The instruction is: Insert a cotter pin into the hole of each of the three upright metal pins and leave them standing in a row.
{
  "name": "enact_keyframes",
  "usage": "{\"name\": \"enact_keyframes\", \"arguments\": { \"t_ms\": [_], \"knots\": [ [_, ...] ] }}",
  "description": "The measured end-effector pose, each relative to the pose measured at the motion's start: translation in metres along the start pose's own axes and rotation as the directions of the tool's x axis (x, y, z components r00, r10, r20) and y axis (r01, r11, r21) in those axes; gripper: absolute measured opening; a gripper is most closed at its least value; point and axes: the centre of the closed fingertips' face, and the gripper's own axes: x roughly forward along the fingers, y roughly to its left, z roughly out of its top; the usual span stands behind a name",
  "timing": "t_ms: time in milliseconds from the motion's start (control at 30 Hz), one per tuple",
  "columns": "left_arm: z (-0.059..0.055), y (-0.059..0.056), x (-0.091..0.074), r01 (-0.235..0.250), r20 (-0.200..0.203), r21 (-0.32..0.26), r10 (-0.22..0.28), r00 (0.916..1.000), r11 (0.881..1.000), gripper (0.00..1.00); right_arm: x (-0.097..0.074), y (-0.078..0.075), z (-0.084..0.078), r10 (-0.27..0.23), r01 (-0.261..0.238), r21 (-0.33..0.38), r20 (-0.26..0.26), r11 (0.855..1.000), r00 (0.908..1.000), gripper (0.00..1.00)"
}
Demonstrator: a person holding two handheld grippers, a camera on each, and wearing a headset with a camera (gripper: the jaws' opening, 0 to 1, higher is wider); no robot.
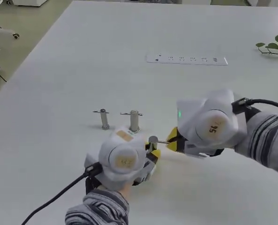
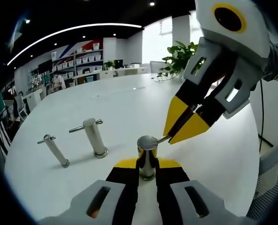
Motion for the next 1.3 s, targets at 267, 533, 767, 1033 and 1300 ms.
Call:
{"name": "enact_keyframes", "arguments": {
  "t_ms": [267, 533, 767, 1033, 1300],
  "knots": [
    [-0.001, 0.0, 0.001, -0.013, 0.002, -0.008, 0.013, 0.9999, 1.0, 0.09, 0.004, 0.0, 0.02, -0.01, 0.01, 0.005, 0.03, 1.0, 0.9995, 0.0],
    [0.0, 0.0, 0.001, -0.016, 0.003, -0.011, 0.016, 0.9999, 1.0, 0.09, 0.0, 0.004, 0.028, -0.015, 0.015, 0.002, 0.042, 1.0, 0.999, 0.0],
    [0.0, 0.0, 0.002, -0.016, 0.003, -0.012, 0.016, 0.9999, 1.0, 0.09, -0.009, 0.006, 0.032, -0.021, 0.02, 0.011, 0.084, 1.0, 0.9962, 0.04],
    [0.0, 0.0, 0.002, -0.019, 0.002, -0.015, 0.019, 0.9998, 1.0, 0.09, -0.017, 0.008, 0.024, -0.02, 0.017, 0.032, 0.082, 0.999, 0.9964, 0.01],
    [-0.001, 0.0, 0.002, -0.022, 0.001, -0.02, 0.022, 0.9998, 1.0, 0.09, -0.019, 0.009, 0.025, -0.028, 0.026, 0.018, 0.089, 0.999, 0.9956, 0.0]
  ]
}}
